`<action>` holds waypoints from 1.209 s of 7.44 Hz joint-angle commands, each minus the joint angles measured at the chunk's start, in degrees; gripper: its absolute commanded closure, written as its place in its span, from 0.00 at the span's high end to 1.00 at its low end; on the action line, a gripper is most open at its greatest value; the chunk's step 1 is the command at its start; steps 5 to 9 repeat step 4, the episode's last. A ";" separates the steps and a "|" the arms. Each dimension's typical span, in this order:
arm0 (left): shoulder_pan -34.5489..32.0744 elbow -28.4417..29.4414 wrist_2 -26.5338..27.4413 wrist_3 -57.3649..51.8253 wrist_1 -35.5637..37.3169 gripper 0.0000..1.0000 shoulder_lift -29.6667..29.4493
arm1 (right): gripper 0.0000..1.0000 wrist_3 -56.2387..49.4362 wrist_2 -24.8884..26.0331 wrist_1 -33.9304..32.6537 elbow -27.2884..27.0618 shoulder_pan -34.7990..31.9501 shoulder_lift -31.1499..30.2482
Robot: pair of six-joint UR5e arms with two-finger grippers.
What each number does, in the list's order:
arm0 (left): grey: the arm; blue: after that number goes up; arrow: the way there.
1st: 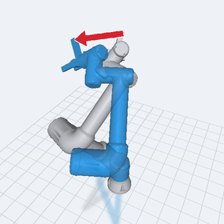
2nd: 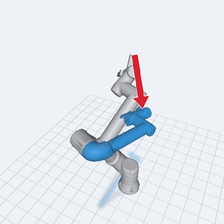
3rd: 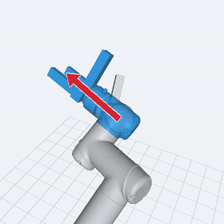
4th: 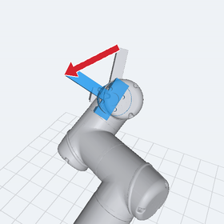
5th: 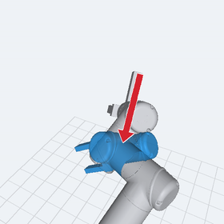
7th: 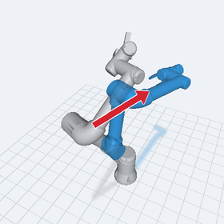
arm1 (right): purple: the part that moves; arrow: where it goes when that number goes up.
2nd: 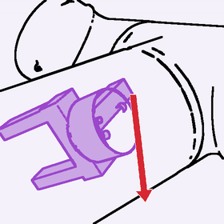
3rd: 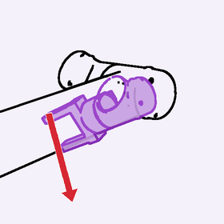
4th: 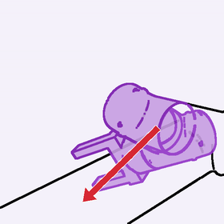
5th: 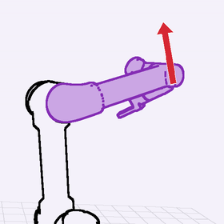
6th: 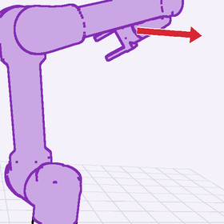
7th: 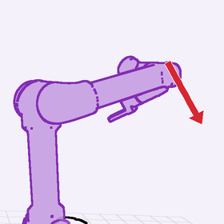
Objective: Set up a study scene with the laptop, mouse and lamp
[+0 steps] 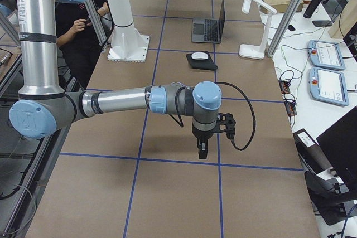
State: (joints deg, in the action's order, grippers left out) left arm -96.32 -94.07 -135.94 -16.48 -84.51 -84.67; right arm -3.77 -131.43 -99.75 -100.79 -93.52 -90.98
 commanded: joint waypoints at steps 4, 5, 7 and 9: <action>0.08 -0.59 -0.12 0.31 -0.39 1.00 1.17 | 1.00 -0.01 -0.05 -0.44 -1.17 0.00 -1.22; 0.08 -0.59 -0.12 0.31 -0.39 1.00 1.17 | 1.00 -0.01 -0.05 -0.44 -1.17 0.00 -1.22; 0.08 -0.59 -0.12 0.31 -0.39 1.00 1.17 | 1.00 -0.01 -0.05 -0.44 -1.17 0.00 -1.22; 0.08 -0.59 -0.12 0.31 -0.39 1.00 1.17 | 1.00 -0.01 -0.05 -0.44 -1.17 0.00 -1.22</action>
